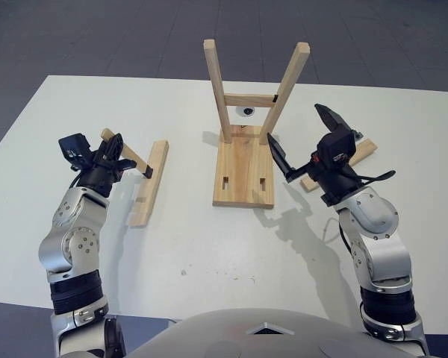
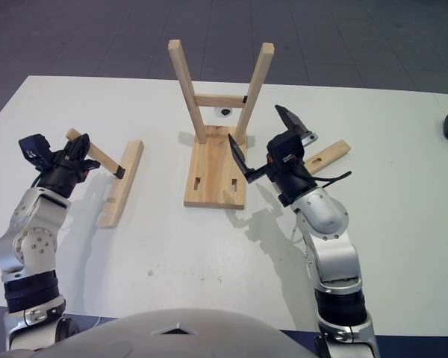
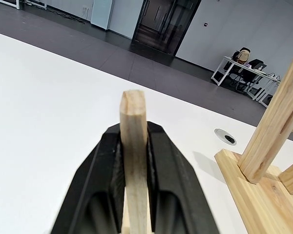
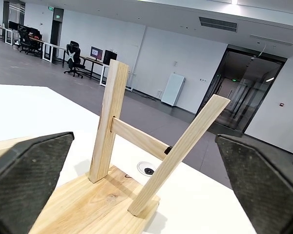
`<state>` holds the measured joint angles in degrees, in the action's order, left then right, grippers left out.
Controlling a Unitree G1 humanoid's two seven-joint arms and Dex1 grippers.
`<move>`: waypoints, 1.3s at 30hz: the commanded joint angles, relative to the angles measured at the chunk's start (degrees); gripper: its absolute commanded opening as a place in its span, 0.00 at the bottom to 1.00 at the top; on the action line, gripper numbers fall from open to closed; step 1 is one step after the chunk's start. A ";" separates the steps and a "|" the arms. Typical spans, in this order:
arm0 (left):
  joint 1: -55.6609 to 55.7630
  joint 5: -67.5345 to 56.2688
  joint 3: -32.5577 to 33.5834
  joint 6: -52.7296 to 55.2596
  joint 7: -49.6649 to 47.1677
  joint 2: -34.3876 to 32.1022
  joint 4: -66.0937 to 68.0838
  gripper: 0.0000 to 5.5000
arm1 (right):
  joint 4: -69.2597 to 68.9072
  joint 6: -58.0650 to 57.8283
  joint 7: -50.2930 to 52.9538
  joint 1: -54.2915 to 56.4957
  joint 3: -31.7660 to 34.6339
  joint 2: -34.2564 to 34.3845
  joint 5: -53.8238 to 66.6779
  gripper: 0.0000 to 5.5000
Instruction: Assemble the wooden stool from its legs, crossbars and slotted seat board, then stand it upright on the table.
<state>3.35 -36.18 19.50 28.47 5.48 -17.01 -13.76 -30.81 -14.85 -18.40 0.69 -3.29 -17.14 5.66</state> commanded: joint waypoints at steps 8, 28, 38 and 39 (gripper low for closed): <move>1.06 0.65 -0.41 1.30 0.59 -0.12 -1.15 0.08 | 0.43 0.29 0.37 -0.09 -0.45 0.19 -0.91 0.98; -0.18 1.74 -0.83 1.93 3.49 -0.40 -0.84 0.08 | 0.43 0.06 0.23 -0.34 -0.65 0.41 -1.39 0.98; -0.50 2.80 -0.89 1.45 3.43 -0.31 -0.69 0.08 | 0.77 0.11 0.16 0.07 -0.82 0.48 -1.45 0.98; -0.28 3.05 -1.03 1.29 3.48 -0.23 -0.56 0.08 | 0.69 0.11 0.16 0.00 -0.79 0.52 -1.38 0.98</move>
<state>3.27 -34.30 18.81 29.72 8.94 -16.91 -14.44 -30.32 -14.73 -18.19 0.68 -4.04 -16.59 4.30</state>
